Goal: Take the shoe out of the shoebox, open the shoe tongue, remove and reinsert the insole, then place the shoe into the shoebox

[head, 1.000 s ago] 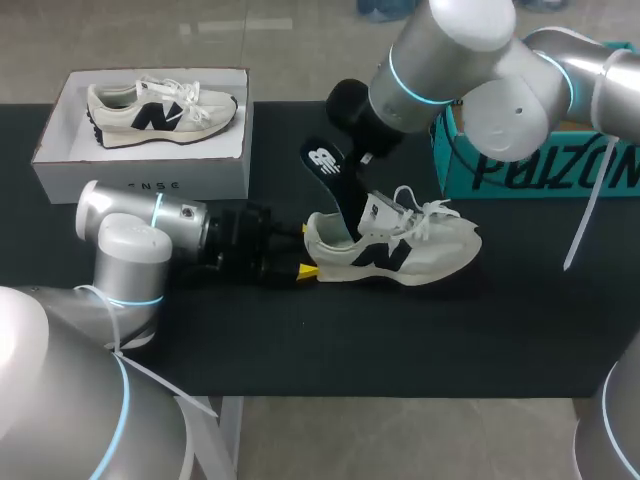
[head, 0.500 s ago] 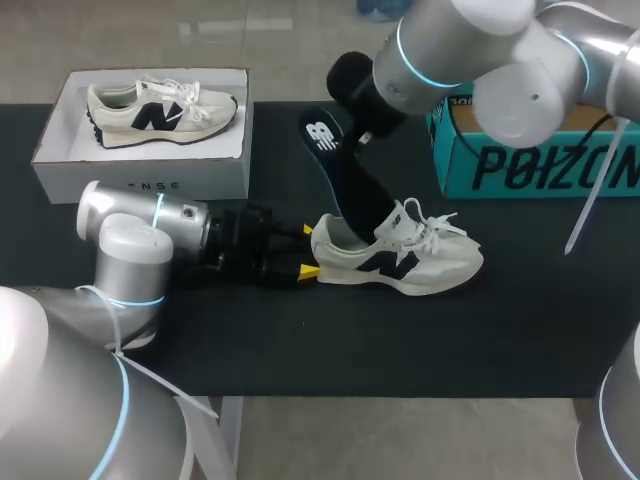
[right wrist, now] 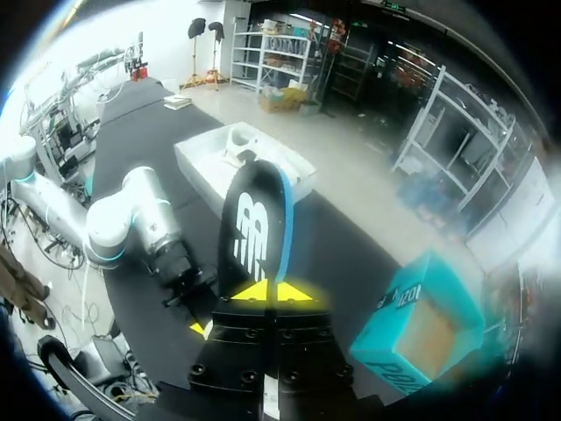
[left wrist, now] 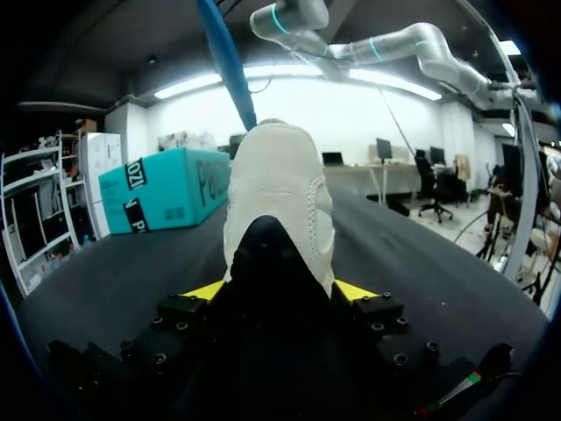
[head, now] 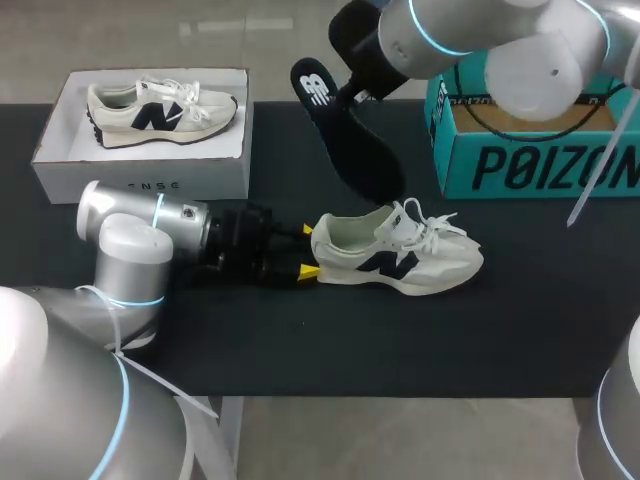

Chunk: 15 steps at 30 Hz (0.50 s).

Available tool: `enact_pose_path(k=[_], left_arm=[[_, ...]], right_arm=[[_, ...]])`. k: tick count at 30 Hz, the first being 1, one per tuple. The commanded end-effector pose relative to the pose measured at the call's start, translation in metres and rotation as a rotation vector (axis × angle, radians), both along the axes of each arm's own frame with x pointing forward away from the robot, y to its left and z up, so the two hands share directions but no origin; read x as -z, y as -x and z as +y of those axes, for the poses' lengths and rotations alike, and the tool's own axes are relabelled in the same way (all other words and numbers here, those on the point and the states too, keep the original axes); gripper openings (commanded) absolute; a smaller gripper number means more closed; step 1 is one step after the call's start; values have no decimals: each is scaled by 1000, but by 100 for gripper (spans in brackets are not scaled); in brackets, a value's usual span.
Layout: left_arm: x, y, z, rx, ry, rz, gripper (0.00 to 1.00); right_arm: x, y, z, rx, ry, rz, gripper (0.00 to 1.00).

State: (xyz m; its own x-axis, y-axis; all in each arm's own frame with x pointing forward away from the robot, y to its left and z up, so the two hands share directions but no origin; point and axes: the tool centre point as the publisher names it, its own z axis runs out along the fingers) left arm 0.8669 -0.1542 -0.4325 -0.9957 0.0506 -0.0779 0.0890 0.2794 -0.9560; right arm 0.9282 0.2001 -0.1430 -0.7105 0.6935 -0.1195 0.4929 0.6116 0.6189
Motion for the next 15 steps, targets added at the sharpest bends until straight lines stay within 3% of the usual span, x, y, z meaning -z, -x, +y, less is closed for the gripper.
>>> enact_pose_path(k=[1, 4, 7, 15], left_arm=[[2, 0, 0, 0, -2, -1, 0], [2, 0, 0, 0, -2, -1, 0], [2, 0, 0, 0, -2, -1, 0], [2, 0, 0, 0, -2, -1, 0]], right_arm=[[-28, 9, 0, 43, 11, -7, 0], [-44, 14, -1, 64, 1, -24, 0], [-53, 19, 0, 102, 34, 12, 0], [-55, 22, -1, 114, 33, 22, 0]])
